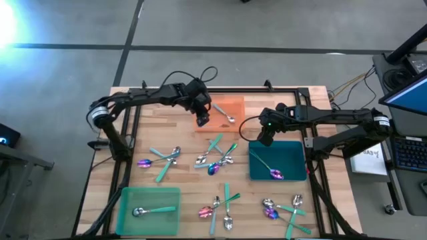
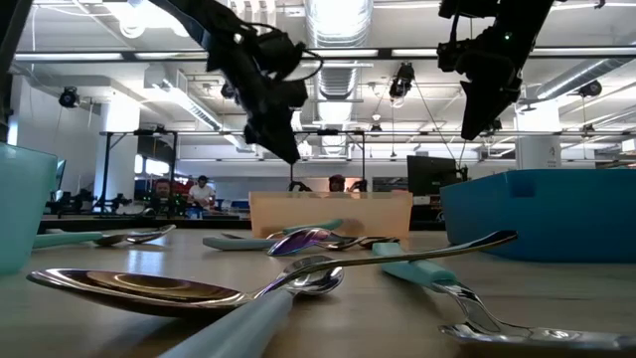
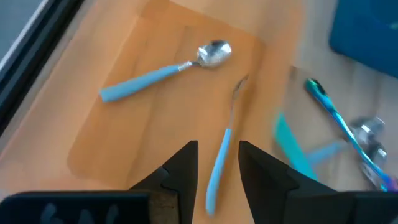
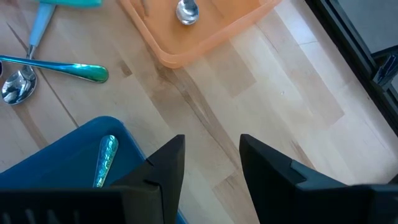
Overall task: Sort silverware by color (type)
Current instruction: Put the purple spoon into the blue bin
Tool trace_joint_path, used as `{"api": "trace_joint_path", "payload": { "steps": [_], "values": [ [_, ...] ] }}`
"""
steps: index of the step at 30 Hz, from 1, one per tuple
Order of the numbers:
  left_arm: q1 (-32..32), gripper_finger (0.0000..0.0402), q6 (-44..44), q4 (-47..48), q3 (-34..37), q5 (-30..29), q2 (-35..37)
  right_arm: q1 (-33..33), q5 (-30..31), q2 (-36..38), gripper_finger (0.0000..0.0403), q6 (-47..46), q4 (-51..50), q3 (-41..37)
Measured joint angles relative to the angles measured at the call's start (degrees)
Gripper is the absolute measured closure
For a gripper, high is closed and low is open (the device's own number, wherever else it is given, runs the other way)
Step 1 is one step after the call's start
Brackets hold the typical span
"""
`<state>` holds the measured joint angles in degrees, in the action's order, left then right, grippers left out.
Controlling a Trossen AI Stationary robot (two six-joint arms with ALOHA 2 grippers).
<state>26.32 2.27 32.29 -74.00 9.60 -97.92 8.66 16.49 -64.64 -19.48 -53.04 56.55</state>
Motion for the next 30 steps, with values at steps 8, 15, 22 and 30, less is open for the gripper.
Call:
{"api": "trace_joint_path", "payload": {
  "steps": [8, 15, 22, 30],
  "values": [
    [-5.94, 0.0302, -11.19, 4.66, 9.66, -3.05, 13.2, 0.0, 0.02, 0.0, 0.0257, 0.02, 0.03, 0.0],
    [-15.81, 0.0302, -26.49, 5.57, 23.0, -6.03, 25.2, 0.0, 0.02, 0.0, 0.0257, 0.01, 0.13, 0.02],
    [-26.41, 0.0302, -41.2, 11.68, 32.68, -6.49, 32.37, 0.0, 0.02, 0.0, 0.0257, 0.0, 0.32, 0.02],
    [-33.63, 0.0302, -47.68, 15.32, 39.17, -5.87, 34.06, 0.0, 0.02, 0.0, 0.0257, 0.0, 1.49, 0.02]
  ]
}}
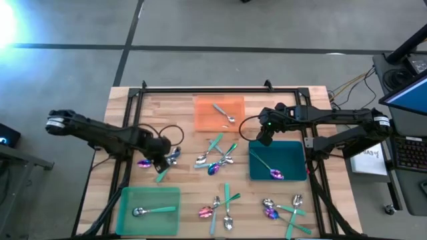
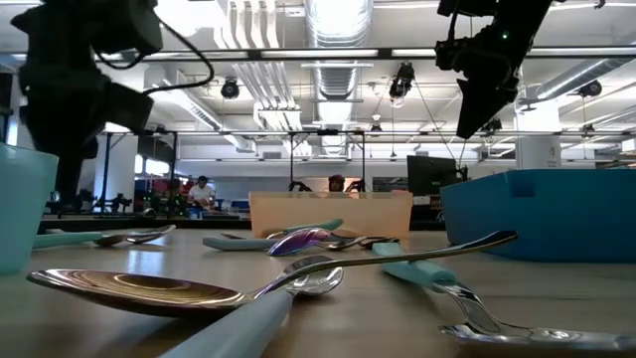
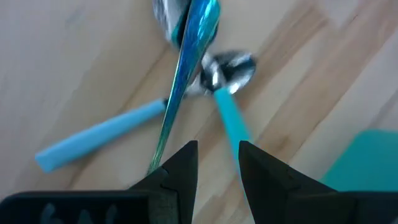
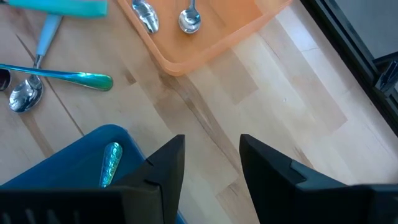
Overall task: Sort silverware by color (type)
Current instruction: Put the purple spoon into the blue bin
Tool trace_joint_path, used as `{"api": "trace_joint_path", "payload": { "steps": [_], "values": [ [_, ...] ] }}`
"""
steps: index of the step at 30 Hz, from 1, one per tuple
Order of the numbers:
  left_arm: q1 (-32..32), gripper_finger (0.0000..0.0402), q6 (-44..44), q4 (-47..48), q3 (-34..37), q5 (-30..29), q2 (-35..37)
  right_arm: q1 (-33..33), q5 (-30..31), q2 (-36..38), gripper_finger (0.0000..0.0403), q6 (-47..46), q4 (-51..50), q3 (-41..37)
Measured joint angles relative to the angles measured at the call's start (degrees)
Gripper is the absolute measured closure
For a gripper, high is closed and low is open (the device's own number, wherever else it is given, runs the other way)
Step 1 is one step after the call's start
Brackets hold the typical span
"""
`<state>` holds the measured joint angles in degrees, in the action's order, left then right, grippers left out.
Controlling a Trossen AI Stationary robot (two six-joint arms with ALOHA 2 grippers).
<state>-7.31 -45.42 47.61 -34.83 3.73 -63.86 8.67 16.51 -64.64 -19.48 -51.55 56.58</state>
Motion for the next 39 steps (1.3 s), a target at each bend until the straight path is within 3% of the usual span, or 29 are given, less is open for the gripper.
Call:
{"api": "trace_joint_path", "payload": {
  "steps": [12, 18, 23, 27, 32, 39],
  "values": [
    [-0.07, 0.0302, 0.97, -0.25, 3.82, -1.95, -4.33, -0.01, 0.0, 0.0, 0.0257, 0.0, 0.03, 0.0],
    [-0.03, 0.0302, 1.19, -1.4, 3.82, -7.28, -9.13, 0.0, 0.0, 0.0, 0.0257, 0.0, 0.02, 0.0],
    [0.03, 0.0303, 1.2, -2.03, 3.43, -5.9, -13.37, 0.0, -0.01, 0.0, 0.0257, 0.01, 0.04, 0.0],
    [0.0, 0.0325, 1.14, -2.14, 3.28, -5.26, -15.12, -0.02, 0.0, 0.0, 0.0257, 0.02, 0.04, 0.0],
    [0.0, 0.039, -1.7, -2.39, 3.37, -4.38, -13.94, -0.02, 0.0, 0.0, 0.0257, 0.0, 0.04, 0.0],
    [-0.05, 0.0397, -4.67, -0.15, 1.66, -3.37, -9.68, -0.01, 0.0, 0.0, 0.0257, 0.02, 0.04, 0.0]
  ]
}}
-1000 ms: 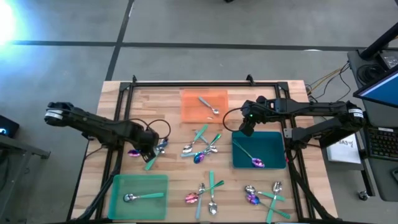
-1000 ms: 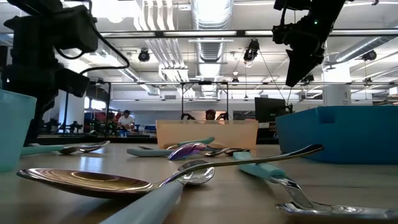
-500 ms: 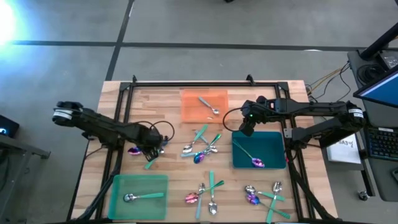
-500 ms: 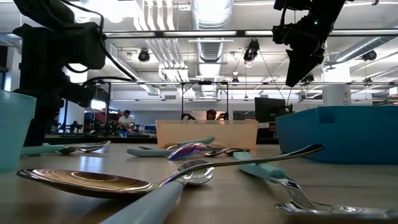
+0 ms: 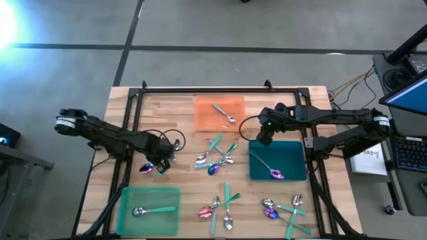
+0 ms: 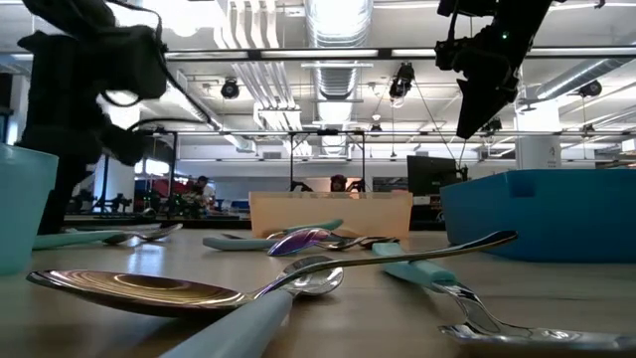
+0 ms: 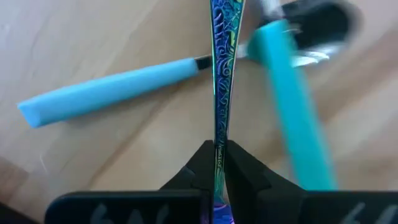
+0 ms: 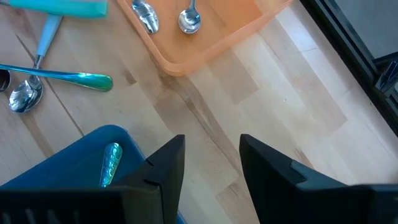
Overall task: Sort silverware by color (type)
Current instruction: Put the purple spoon into the blue bin
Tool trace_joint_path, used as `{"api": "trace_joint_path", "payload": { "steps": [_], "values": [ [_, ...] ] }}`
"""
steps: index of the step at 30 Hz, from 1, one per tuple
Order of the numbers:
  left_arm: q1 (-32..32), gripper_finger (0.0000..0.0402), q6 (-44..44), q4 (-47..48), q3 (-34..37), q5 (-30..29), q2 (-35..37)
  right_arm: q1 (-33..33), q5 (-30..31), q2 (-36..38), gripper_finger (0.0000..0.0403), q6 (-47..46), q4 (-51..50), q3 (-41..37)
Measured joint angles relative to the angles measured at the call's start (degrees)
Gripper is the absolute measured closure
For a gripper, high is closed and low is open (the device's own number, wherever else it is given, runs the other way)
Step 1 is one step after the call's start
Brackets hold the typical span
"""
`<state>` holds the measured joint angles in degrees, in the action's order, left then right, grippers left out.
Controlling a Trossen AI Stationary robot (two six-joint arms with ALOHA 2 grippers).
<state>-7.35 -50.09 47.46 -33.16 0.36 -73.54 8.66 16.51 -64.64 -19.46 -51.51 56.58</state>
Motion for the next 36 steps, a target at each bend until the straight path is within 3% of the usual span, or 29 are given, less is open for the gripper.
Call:
{"api": "trace_joint_path", "payload": {
  "steps": [6, 13, 21, 24, 31, 36],
  "values": [
    [0.03, 0.0399, 0.08, 1.0, -5.65, -1.76, 2.76, -0.01, 0.0, 0.0, 0.0257, -0.02, 0.0, 0.0],
    [0.04, 0.04, 7.49, -4.39, -14.13, -11.56, 3.11, 0.01, 0.0, 0.0, 0.0257, 0.13, 0.42, 0.0],
    [3.09, 0.0401, 21.92, -28.13, -15.57, -14.83, 3.15, -0.01, -0.92, -0.17, 0.0257, 2.65, 7.92, 0.0],
    [4.43, 0.0401, 27.87, -37.46, -15.2, -14.82, 2.27, -0.01, -1.41, -0.72, 0.0257, -1.74, 10.19, 0.0],
    [6.93, 0.0401, 34.45, -47.22, -15.02, -14.85, -2.88, -0.01, -2.1, -4.26, 0.0257, -6.74, 19.26, 0.0],
    [8.06, 0.0401, 35.13, -56.26, -13.64, -14.97, -7.63, -0.01, -10.74, -8.59, 0.0257, -4.48, 29.58, 0.0]
  ]
}}
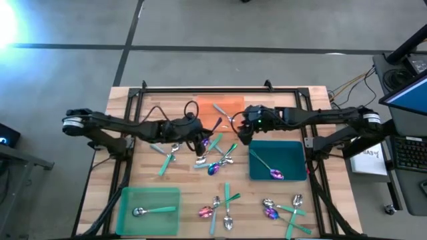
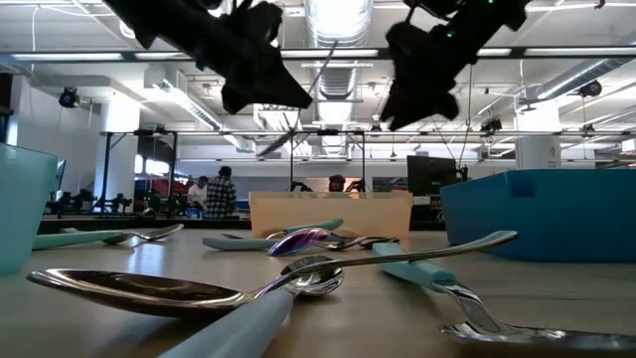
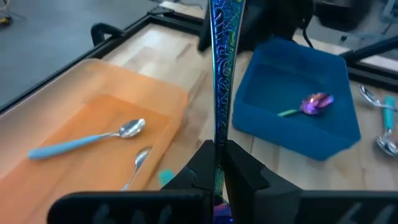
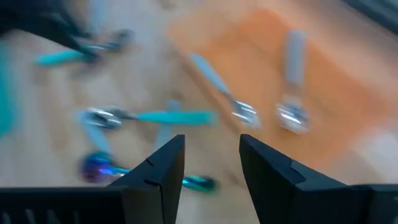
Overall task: Sort silverware by color (type)
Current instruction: Put the purple spoon into the blue bin
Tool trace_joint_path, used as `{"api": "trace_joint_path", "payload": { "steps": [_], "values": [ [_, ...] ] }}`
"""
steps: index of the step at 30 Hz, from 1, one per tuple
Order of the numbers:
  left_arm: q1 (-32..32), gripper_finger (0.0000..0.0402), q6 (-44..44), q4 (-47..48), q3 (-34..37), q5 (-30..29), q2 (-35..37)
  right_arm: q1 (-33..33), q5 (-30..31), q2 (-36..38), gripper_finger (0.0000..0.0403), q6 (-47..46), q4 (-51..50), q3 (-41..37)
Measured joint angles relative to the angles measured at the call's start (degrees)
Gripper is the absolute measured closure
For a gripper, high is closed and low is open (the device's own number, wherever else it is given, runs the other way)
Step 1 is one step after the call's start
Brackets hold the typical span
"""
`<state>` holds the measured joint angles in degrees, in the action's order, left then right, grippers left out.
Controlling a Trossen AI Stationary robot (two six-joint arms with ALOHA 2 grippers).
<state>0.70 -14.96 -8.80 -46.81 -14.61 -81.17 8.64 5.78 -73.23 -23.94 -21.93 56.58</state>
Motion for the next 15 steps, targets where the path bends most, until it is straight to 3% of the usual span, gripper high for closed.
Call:
{"api": "trace_joint_path", "payload": {
  "steps": [5, 15],
  "values": [
    [0.56, 0.0401, -3.02, -9.73, 4.6, -2.28, -3.15, -0.04, -9.45, -2.75, 0.0257, -0.03, 12.78, 0.12],
    [0.53, 0.0402, -9.38, -29.11, 13.36, -5.51, -3.83, 0.64, -10.38, -3.86, 0.0257, 0.73, 20.88, 0.2]
  ]
}}
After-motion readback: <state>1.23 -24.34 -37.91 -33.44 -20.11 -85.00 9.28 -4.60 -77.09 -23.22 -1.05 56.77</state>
